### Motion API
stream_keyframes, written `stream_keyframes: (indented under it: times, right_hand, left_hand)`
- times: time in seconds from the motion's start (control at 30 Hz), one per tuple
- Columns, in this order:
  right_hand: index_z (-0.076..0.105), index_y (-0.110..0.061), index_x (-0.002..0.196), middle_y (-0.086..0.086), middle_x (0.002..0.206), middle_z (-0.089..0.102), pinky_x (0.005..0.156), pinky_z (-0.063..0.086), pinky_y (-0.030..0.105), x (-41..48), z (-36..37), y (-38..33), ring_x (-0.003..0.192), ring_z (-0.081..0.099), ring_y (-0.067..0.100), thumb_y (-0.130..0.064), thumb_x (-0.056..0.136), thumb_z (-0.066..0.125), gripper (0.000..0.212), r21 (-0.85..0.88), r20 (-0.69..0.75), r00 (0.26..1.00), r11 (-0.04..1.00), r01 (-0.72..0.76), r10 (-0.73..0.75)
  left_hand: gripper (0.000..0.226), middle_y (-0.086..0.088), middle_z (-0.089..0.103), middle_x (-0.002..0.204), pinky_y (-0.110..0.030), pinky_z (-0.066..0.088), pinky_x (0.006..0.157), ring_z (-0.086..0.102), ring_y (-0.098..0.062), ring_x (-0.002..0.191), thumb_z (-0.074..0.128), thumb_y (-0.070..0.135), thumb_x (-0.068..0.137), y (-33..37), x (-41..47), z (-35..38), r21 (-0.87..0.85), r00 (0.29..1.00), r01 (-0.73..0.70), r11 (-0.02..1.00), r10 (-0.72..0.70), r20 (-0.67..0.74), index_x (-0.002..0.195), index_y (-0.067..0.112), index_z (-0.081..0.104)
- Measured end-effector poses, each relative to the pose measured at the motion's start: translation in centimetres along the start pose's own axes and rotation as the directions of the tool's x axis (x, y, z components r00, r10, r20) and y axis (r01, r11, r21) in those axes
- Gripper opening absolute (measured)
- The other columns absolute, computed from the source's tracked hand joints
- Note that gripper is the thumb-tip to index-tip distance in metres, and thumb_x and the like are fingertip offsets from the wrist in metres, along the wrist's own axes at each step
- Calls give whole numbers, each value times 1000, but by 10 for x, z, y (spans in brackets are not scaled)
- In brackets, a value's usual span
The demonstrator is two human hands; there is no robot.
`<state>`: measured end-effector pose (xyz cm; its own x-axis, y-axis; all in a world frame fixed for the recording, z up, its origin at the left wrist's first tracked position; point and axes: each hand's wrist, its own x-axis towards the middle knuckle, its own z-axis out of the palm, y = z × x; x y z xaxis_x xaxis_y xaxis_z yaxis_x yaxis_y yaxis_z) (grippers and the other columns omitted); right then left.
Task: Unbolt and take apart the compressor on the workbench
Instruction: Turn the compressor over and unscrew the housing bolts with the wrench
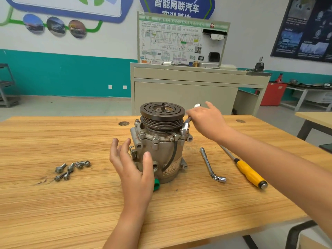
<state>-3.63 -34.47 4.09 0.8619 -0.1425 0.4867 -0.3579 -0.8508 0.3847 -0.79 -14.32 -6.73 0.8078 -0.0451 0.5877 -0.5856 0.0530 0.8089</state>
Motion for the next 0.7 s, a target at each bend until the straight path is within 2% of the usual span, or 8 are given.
stream_keyframes:
  times: [0.07,0.1,0.17,0.2,0.3,0.4,0.57,0.7]
  right_hand:
    - [43,-13,133,11,94,68,92,42,43,-16,-13,5,88,62,28,-14,98,38,35,320,-105,972,932,-168,212]
    - [40,-14,135,11,81,66,77,49,42,-29,-22,8,75,62,28,-16,98,39,37,514,-120,937,828,-224,328]
    - [37,-19,138,5,64,58,55,48,38,-56,-42,15,57,57,22,-17,97,39,40,750,-88,886,616,-241,455]
    - [36,-23,138,2,60,54,49,45,37,-69,-51,18,52,53,19,-17,97,39,42,752,-66,892,610,-250,447]
    - [26,-37,141,-3,59,50,43,34,29,-98,-70,15,52,48,14,-20,96,37,50,484,100,962,832,-270,253]
    - [9,-43,143,-7,59,44,42,27,26,-106,-74,1,53,41,10,-20,96,31,57,168,218,956,957,-236,198]
    - [6,-35,144,-5,61,39,42,24,26,-97,-80,-15,51,33,11,-6,90,32,67,21,298,944,988,-156,143]
    - [12,-13,143,-3,54,37,35,18,25,-88,-92,-24,42,32,14,3,84,43,69,-226,284,959,972,66,1]
  left_hand:
    - [59,14,11,145,-12,22,105,11,16,130,46,34,84,-1,-1,0,5,1000,-7,1000,7,19,138,13,36]
    - [59,13,11,146,-22,24,108,13,9,133,46,34,84,-1,-2,1,16,999,-16,1000,15,32,138,12,36]
    - [59,13,12,145,-27,23,109,14,4,134,46,34,85,0,-3,3,52,997,-54,997,50,65,139,13,35]
    - [60,15,12,145,-26,20,109,14,4,134,45,36,85,2,-4,4,73,994,-75,995,69,88,140,13,35]
    - [70,14,16,144,-24,13,111,13,2,136,37,48,83,3,-5,5,154,979,-155,976,131,154,142,11,33]
    - [73,10,21,143,-29,14,112,16,-4,136,34,48,82,4,-4,3,189,975,-173,966,142,171,142,7,33]
    - [74,3,27,145,-33,17,113,19,-8,135,34,48,81,5,-3,2,205,975,-166,965,129,180,141,7,34]
    - [74,10,23,143,-28,13,112,16,-2,134,32,50,81,4,-3,3,199,978,-154,968,120,172,142,9,33]
